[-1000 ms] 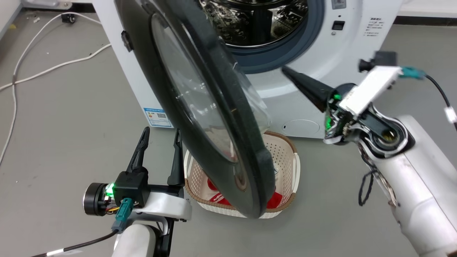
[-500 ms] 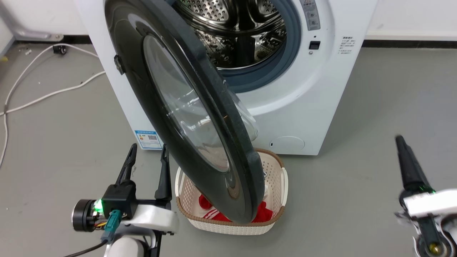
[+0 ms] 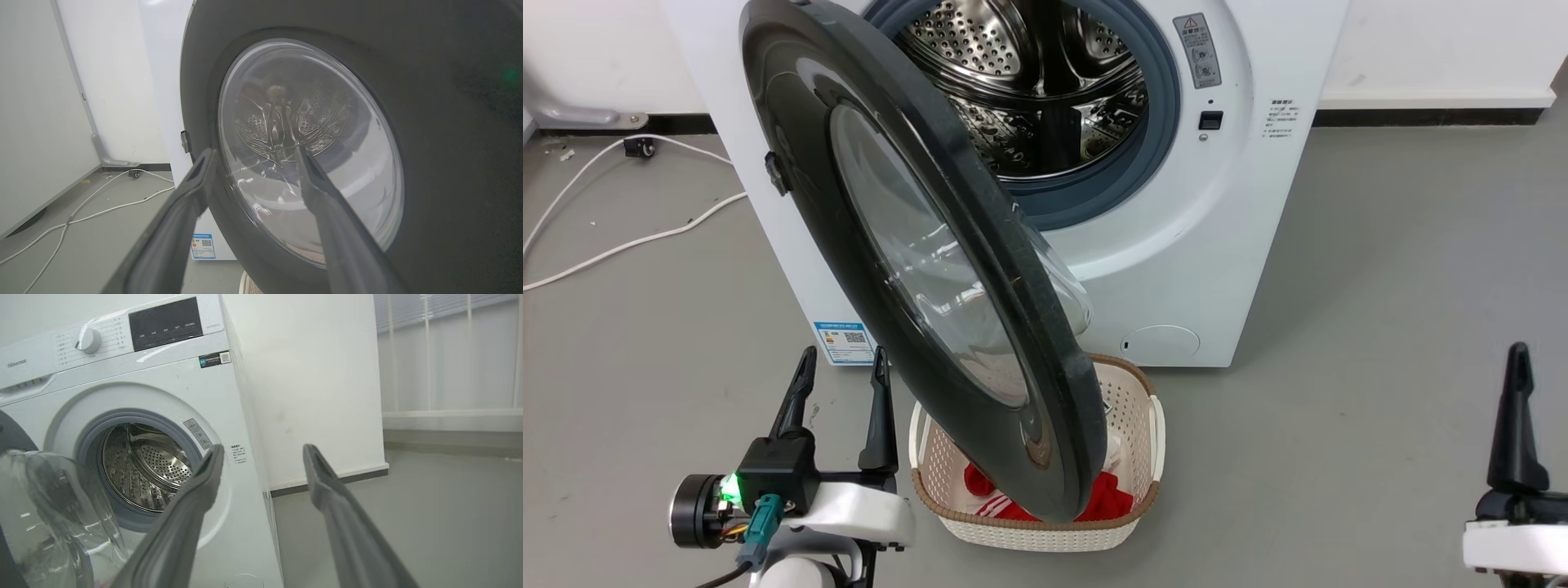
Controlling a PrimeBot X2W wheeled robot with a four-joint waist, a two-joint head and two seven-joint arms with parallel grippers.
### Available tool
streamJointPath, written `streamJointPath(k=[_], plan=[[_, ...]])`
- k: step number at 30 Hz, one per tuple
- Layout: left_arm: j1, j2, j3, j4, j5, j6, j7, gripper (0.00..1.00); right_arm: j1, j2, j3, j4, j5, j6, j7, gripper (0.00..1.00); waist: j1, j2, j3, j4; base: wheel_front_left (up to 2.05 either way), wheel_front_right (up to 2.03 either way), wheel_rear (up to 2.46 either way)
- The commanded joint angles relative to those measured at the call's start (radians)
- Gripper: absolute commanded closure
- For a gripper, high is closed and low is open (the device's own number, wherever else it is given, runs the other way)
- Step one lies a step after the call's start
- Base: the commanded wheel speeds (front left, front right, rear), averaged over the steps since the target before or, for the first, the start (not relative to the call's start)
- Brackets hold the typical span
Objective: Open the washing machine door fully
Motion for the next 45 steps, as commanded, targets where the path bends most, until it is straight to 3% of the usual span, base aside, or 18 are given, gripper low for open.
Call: streamJointPath(k=[1, 7, 18, 29, 30, 31, 32, 33, 40, 45], plan=[[0.011, 0.0, 0.002, -0.003, 0.002, -0.004, -0.003, 0.0, 0.018, 0.008, 0.002, -0.032, -0.073, 0.0, -0.002, 0.0, 0.0001, 0.0, 0.001, -0.002, 0.0, 0.0, 0.0], [0.008, -0.002, 0.011, -0.008, 0.007, -0.004, -0.003, 0.0, 0.062, 0.023, 0.082, -0.116, -0.318, 0.0, -0.001, 0.0, 0.0001, 0.0, 0.006, -0.01, 0.0, 0.0, 0.0], [0.002, -0.005, 0.005, -0.005, 0.012, -0.007, -0.003, 0.0, 0.039, 0.031, 0.139, 0.019, -0.294, 0.0, 0.007, 0.0, 0.0001, 0.0, 0.011, -0.012, 0.0, 0.0, 0.0], [0.006, -0.006, 0.006, 0.001, 0.01, -0.012, -0.003, 0.0, 0.023, 0.031, 0.14, 0.059, -0.281, 0.0, 0.002, 0.0, 0.0001, 0.0, 0.009, -0.009, 0.0, 0.0, 0.0], [0.007, -0.006, 0.006, 0.001, 0.008, -0.014, -0.003, 0.08, 0.021, 0.031, 0.14, 0.06, -0.282, 0.0, 0.002, 0.0, 0.0001, 0.0, 0.009, -0.008, 0.0, 0.0, 0.0], [0.007, -0.007, 0.004, 0.004, 0.004, -0.018, -0.003, 0.51, 0.02, 0.031, 0.14, 0.062, -0.281, 0.0, 0.002, 0.0, 0.0001, 0.0, 0.009, -0.008, 0.0, 0.0, 0.0], [0.008, -0.007, 0.001, 0.007, 0.003, -0.023, -0.003, 0.81, 0.02, 0.031, 0.141, 0.063, -0.28, 0.0, 0.001, 0.0, 0.0001, 0.0, 0.008, -0.008, 0.0, 0.0, 0.0], [0.007, -0.007, 0.001, 0.008, 0.003, -0.024, -0.003, 1.0, 0.02, 0.031, 0.14, 0.064, -0.279, 0.0, 0.001, 0.0, 0.0001, 0.0, 0.008, -0.008, 0.0, 0.0, 0.0], [-0.012, -0.008, 0.003, -0.045, -0.02, -0.031, -0.003, 1.0, 0.021, 0.032, 0.139, 0.073, -0.27, 0.0, -0.001, 0.0, 0.0001, 0.0, 0.008, 0.0, 0.0, 0.0, 0.0], [-0.048, -0.009, 0.005, -0.184, -0.051, -0.023, -0.003, 1.0, 0.019, 0.031, 0.139, 0.077, -0.27, 0.0, -0.001, 0.0, 0.0001, 0.0, 0.009, 0.005, 0.0, 0.0, 0.0]])
